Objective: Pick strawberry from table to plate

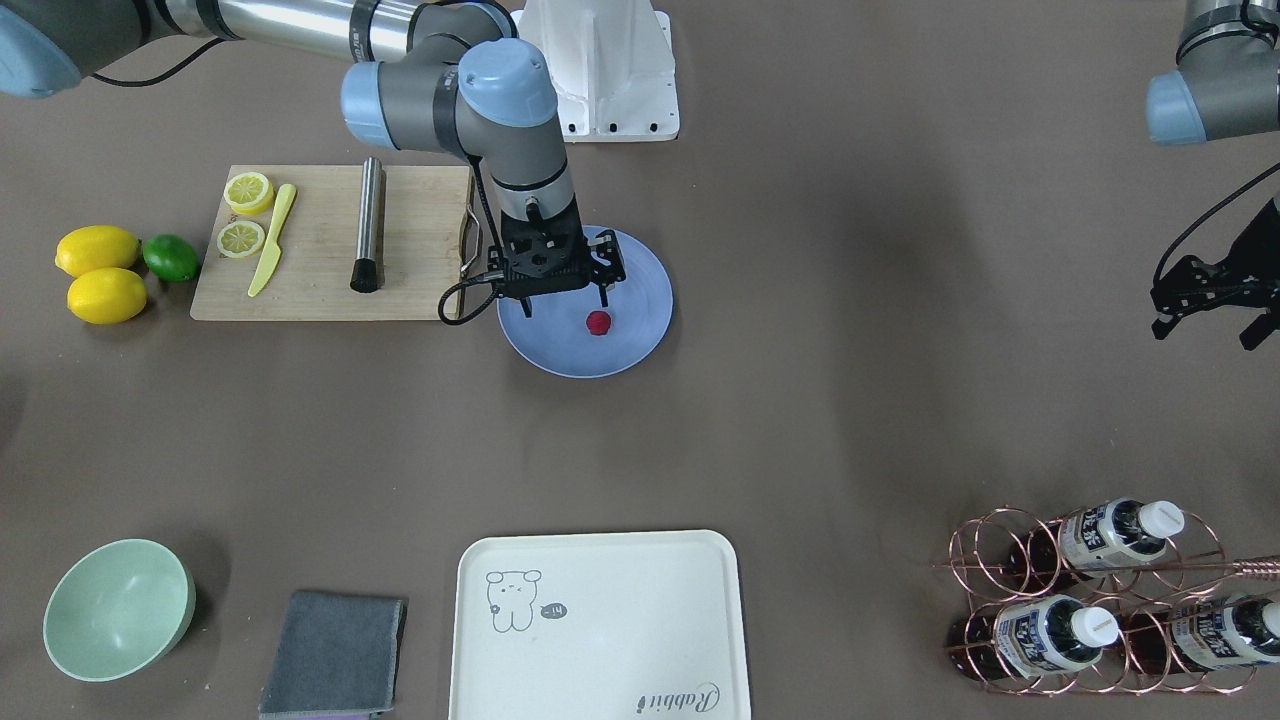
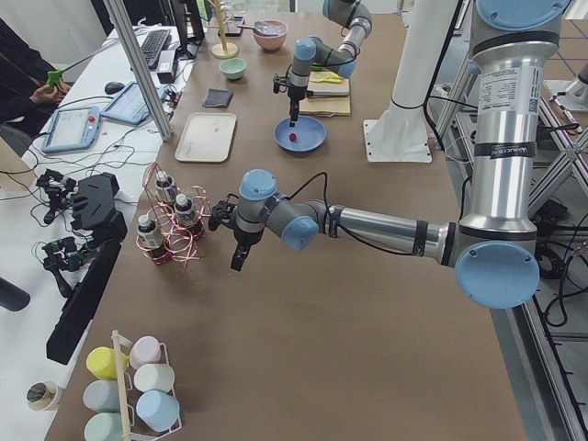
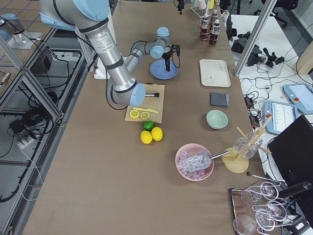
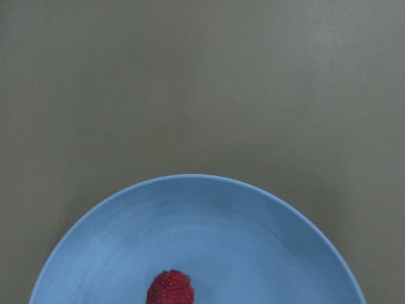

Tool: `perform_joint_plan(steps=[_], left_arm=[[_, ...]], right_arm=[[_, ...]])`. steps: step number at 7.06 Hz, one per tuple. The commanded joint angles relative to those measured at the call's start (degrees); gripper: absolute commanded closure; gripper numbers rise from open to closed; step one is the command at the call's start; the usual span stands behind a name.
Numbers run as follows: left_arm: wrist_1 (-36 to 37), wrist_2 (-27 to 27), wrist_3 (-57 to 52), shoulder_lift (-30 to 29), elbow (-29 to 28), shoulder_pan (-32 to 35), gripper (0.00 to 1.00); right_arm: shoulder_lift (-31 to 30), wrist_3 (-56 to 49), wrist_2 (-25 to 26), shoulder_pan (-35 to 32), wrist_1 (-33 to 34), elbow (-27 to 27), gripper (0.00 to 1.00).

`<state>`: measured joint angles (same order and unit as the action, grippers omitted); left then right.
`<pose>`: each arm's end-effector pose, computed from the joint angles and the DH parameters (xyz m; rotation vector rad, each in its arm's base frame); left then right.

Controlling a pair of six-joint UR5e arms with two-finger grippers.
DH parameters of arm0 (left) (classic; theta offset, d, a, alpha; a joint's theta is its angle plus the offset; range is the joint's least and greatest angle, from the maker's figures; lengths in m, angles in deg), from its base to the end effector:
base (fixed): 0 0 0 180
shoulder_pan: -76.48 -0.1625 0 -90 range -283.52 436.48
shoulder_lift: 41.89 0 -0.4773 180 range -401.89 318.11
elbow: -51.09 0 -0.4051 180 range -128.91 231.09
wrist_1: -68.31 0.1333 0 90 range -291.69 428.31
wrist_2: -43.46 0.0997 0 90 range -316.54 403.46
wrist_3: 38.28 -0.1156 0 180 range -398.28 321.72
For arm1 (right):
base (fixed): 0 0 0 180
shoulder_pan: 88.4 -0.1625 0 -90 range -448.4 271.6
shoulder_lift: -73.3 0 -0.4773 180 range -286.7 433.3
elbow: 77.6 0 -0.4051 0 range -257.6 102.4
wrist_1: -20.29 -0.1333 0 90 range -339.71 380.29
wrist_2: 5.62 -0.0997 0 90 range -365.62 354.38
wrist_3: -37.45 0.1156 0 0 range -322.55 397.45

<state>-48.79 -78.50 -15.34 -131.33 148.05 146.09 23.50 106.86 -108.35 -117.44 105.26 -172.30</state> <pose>0.1189 -0.5268 0.6214 0.3289 0.7132 0.1208 -0.5994 -0.4561 0.2374 0.1754 -0.8746 0.0408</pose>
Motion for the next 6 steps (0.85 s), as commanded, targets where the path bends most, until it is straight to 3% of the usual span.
perform_joint_plan(steps=[1,2,3,4,6], left_arm=[[0.4,0.1,-3.9,0.2,0.2,0.4,0.02],[0.5,0.0,-4.7,0.5,0.2,1.7,0.02],[0.6,-0.1,-4.8,0.8,0.2,3.9,0.02],[1.6,-3.5,-8.1,1.1,0.1,6.0,0.02],[7.9,-5.3,-18.8,0.7,0.3,11.0,0.02]], right_arm=[[-1.3,-5.2,-7.6,-8.9,14.4,-8.4,0.0],[-2.9,-15.0,-9.2,-14.8,22.4,-12.4,0.0],[-8.4,-24.9,-13.0,-21.8,24.2,-14.2,0.0],[-16.3,-36.1,-17.6,-29.9,22.4,-15.0,0.0],[-28.6,-57.9,-22.2,-44.5,21.7,-14.2,0.0]])
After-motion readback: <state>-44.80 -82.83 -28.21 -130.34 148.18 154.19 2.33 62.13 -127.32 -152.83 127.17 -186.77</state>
